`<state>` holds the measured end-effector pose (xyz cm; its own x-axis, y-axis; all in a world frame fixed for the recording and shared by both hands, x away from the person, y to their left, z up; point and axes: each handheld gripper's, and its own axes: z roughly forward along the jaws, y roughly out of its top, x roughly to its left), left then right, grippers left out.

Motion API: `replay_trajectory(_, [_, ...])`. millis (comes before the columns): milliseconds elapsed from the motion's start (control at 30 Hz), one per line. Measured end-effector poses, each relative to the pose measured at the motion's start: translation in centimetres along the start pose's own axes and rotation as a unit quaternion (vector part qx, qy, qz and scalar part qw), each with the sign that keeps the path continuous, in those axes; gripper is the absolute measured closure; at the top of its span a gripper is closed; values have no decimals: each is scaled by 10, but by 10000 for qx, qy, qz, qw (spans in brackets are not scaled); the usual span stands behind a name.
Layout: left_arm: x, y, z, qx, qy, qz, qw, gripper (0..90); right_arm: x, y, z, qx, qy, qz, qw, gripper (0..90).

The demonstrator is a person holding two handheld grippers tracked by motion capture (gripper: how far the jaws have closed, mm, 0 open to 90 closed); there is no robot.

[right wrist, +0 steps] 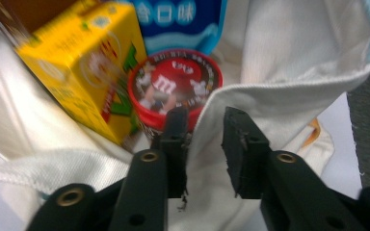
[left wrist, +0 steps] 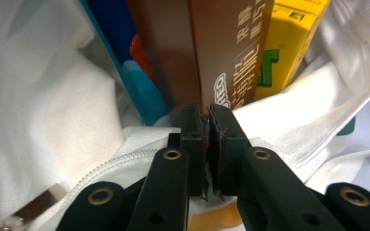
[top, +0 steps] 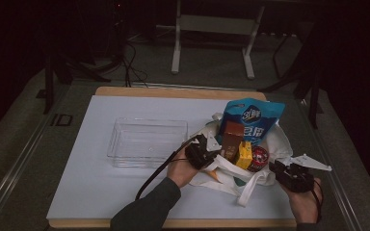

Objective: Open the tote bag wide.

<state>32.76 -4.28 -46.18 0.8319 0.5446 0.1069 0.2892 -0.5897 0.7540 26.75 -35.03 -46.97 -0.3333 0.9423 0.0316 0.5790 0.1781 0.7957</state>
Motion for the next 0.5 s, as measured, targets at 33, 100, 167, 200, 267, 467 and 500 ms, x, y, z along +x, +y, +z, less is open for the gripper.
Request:
replay_trajectory(33, [0, -1, 1, 17, 12, -3, 10000, 865, 0, -1, 2, 51, -27, -9, 10000, 772])
replay_trajectory(100, [-2, -3, 5, 96, 63, 46, 9999, 875, 0, -5, 6, 135, -9, -13, 9999, 822])
replay_trajectory(167, [-5, -5, 11, 275, 161, 136, 9994, 891, -1, -9, 10, 188, 13, -11, 9998, 850])
replay_trajectory(200, [-6, -6, 12, 317, 192, 149, 9992, 896, -2, -11, 13, 227, 7, 11, 9997, 862])
replay_trajectory(267, [-7, -8, 16, 385, 222, 165, 9989, 899, -3, -14, 17, 277, 9, 20, 9996, 868])
replay_trajectory(467, [-8, -13, 30, 620, 244, 143, 9977, 900, -6, -21, 30, 489, -30, -12, 9988, 871])
replay_trajectory(500, [-7, -13, 31, 630, 236, 119, 9977, 900, -7, -22, 32, 493, -14, 5, 9988, 871])
